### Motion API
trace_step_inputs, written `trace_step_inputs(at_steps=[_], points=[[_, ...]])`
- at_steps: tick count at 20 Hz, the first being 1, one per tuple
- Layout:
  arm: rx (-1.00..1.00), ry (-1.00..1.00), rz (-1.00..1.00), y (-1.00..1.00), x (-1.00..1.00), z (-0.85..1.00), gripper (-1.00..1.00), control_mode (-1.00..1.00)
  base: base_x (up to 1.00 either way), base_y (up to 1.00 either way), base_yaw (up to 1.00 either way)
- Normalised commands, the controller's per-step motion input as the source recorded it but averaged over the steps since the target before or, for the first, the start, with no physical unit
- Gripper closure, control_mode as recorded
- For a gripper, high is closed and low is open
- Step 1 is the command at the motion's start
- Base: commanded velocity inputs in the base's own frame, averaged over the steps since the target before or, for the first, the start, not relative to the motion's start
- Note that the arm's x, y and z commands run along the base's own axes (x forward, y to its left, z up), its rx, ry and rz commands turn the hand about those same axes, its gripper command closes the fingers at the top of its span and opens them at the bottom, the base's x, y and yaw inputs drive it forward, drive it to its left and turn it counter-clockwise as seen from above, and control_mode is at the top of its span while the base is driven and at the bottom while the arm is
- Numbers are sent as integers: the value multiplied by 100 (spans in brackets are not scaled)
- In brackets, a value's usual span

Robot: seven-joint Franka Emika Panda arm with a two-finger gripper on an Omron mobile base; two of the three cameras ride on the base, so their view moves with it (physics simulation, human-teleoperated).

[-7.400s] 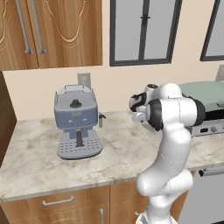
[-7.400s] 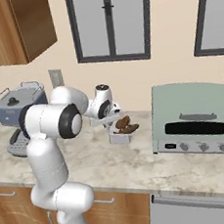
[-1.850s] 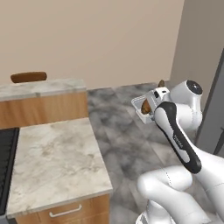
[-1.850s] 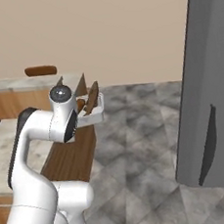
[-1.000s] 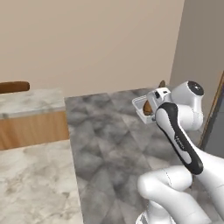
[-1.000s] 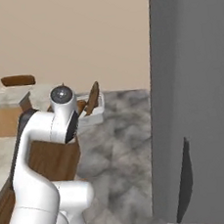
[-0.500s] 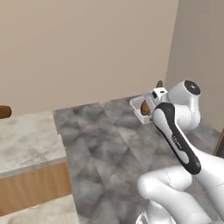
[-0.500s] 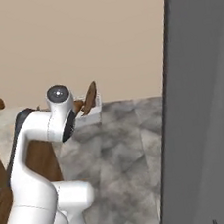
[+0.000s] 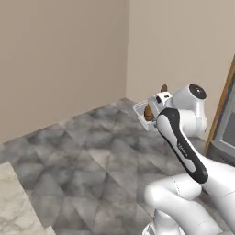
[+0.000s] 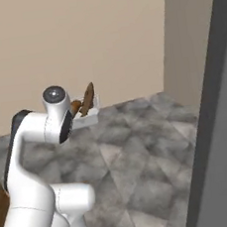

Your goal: Place the tupperware on the top shelf of the fridge. Make space for the tupperware among the existing items by rearranging them on the shelves if needed. Close the fridge door when finished.

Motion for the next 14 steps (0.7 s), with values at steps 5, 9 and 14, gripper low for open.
trace_step_inputs(at_steps=[5, 9, 14], points=[[0, 0, 0, 0, 0, 0, 100, 100, 42, 29, -72], [0, 0, 0, 0, 0, 0, 100, 100, 44, 39, -69], [0, 0, 0, 0, 0, 0, 100, 100, 42, 27, -70]])
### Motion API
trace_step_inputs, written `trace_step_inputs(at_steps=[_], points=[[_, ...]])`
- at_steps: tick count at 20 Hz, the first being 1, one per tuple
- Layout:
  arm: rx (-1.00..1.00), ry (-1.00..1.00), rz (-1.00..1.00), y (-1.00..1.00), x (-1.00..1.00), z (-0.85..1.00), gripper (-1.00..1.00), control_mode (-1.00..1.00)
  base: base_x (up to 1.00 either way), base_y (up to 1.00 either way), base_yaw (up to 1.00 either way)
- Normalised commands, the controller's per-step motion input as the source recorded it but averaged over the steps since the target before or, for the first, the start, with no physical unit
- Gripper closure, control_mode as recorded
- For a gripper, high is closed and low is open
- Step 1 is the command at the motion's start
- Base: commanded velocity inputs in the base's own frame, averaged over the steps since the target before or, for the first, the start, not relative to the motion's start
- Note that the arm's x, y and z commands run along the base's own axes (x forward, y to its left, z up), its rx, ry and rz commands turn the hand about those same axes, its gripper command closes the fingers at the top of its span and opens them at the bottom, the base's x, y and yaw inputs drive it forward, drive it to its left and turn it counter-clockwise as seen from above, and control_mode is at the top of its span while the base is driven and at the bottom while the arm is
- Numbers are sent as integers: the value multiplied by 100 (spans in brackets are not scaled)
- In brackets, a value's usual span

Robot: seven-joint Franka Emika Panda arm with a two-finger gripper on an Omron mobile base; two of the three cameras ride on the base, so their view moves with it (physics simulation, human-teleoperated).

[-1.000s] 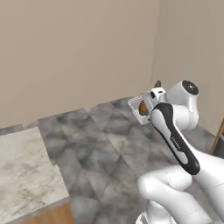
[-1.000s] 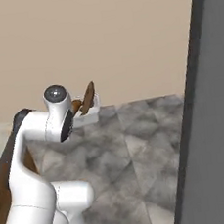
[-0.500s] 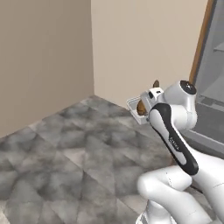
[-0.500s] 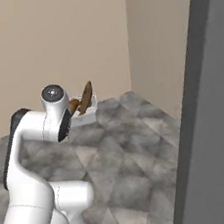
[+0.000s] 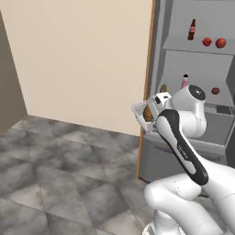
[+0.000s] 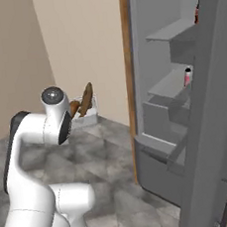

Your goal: Place the tupperware on the top shelf of the fridge. Make space for the tupperware among the existing items by rearranging them on the shelves if needed. Close the fridge door when finished.

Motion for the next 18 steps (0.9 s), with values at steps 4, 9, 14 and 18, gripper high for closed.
trace_step_inputs(at_steps=[4, 9, 14, 18], points=[[0, 0, 0, 0, 0, 0, 100, 100, 50, 30, -66], [0, 0, 0, 0, 0, 0, 100, 100, 57, 29, -59], [0, 0, 0, 0, 0, 0, 100, 100, 46, 28, -35], [0, 0, 0, 0, 0, 0, 100, 100, 71, 10, -28]])
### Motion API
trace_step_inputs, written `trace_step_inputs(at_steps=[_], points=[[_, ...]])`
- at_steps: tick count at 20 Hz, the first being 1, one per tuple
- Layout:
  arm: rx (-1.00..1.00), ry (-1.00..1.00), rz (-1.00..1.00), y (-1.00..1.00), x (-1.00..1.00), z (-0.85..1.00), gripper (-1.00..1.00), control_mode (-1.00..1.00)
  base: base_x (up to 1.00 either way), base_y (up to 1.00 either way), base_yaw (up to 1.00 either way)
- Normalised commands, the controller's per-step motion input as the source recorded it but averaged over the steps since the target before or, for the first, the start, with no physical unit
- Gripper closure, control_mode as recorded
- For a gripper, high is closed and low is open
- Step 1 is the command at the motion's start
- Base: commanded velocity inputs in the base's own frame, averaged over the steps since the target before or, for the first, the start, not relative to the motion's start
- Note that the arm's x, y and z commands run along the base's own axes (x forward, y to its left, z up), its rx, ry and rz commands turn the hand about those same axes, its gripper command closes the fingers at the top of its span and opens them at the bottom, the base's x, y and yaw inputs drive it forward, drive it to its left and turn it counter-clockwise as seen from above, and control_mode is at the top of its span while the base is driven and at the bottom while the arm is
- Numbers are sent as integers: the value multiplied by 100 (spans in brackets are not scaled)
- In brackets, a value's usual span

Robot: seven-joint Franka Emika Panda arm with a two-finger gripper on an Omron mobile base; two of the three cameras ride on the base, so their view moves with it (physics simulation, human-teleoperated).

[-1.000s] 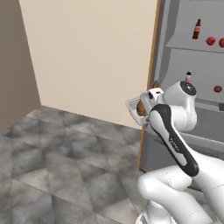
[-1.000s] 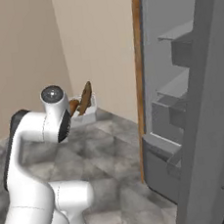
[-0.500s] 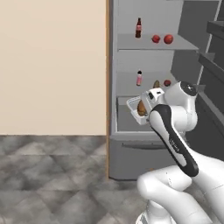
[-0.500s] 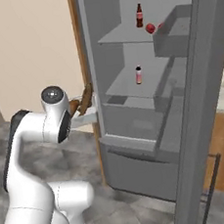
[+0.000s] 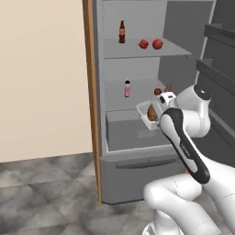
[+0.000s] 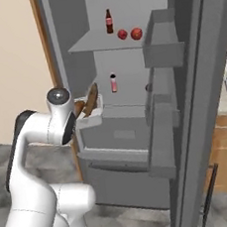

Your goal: Place the tupperware on the top shelf of the fridge. Make space for the tupperware among the existing items by rearranging them on the shelves if needed. Close the fridge door when finished.

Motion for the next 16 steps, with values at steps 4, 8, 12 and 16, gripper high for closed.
trace_step_inputs(at_steps=[4, 8, 12, 16], points=[[0, 0, 0, 0, 0, 0, 100, 100, 80, 3, -23], [0, 0, 0, 0, 0, 0, 100, 100, 77, 19, -15], [0, 0, 0, 0, 0, 0, 100, 100, 74, 7, -12], [0, 0, 0, 0, 0, 0, 100, 100, 69, -1, -11]])
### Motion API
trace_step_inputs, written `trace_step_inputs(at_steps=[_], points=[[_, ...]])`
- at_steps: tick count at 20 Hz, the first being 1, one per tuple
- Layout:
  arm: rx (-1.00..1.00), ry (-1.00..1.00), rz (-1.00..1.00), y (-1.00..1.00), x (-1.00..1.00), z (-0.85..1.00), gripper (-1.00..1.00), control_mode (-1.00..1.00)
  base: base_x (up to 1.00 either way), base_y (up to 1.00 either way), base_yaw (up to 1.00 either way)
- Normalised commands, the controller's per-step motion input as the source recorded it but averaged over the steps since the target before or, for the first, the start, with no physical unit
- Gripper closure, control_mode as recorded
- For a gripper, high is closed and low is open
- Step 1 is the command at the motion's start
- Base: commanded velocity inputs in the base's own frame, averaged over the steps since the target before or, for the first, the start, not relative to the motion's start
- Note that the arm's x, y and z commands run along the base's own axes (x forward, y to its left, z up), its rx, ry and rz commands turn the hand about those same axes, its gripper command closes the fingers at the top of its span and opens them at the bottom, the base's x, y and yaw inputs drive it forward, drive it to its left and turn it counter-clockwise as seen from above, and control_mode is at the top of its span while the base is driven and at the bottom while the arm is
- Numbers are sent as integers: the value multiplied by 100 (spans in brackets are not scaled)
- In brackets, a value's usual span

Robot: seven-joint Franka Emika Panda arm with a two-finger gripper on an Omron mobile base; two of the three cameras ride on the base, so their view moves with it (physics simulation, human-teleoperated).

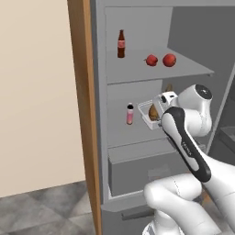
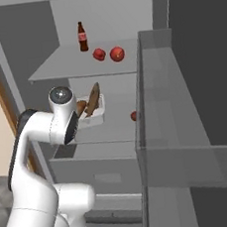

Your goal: Place the tupperware on the top shelf of the fridge. Make space for the tupperware among the existing items by rearranging them on the shelves if needed. Close the fridge door when finished.

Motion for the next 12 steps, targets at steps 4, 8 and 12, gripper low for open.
trace_step_inputs(at_steps=[4, 8, 12], points=[[0, 0, 0, 0, 0, 0, 100, 100, 38, -5, -5], [0, -14, 0, -9, -6, 15, 100, -100, 0, 0, 0], [-2, -10, 3, -1, -23, 61, 100, -100, 0, 0, 0]])
